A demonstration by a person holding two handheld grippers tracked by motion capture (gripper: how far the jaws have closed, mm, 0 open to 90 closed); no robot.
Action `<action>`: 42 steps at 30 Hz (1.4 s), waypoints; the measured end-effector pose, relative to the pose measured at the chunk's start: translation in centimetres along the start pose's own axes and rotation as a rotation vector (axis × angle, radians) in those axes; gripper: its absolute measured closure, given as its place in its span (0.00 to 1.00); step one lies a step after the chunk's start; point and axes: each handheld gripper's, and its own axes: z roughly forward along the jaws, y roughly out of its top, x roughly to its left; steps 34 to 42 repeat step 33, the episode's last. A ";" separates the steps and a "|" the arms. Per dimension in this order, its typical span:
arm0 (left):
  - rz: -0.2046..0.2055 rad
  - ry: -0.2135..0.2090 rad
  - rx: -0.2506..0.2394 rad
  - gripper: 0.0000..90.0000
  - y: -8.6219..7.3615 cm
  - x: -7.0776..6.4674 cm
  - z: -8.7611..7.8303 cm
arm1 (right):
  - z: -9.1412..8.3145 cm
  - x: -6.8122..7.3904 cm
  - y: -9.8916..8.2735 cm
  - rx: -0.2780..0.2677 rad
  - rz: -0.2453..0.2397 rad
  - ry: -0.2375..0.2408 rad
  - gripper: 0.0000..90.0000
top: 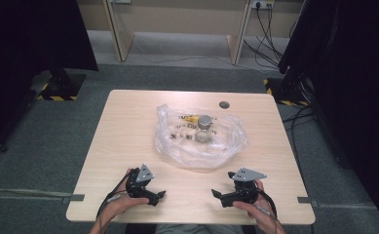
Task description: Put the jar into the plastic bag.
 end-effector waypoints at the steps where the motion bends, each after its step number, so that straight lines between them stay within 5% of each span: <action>1: 0.000 0.000 0.000 0.00 0.0 0.0 0.0 | -0.1 0.0 -0.1 -0.001 0.001 -0.001 0.06; 42: 0.000 0.000 0.000 0.00 0.0 0.0 0.0 | -1.4 0.0 -1.5 -0.009 0.017 -0.013 0.06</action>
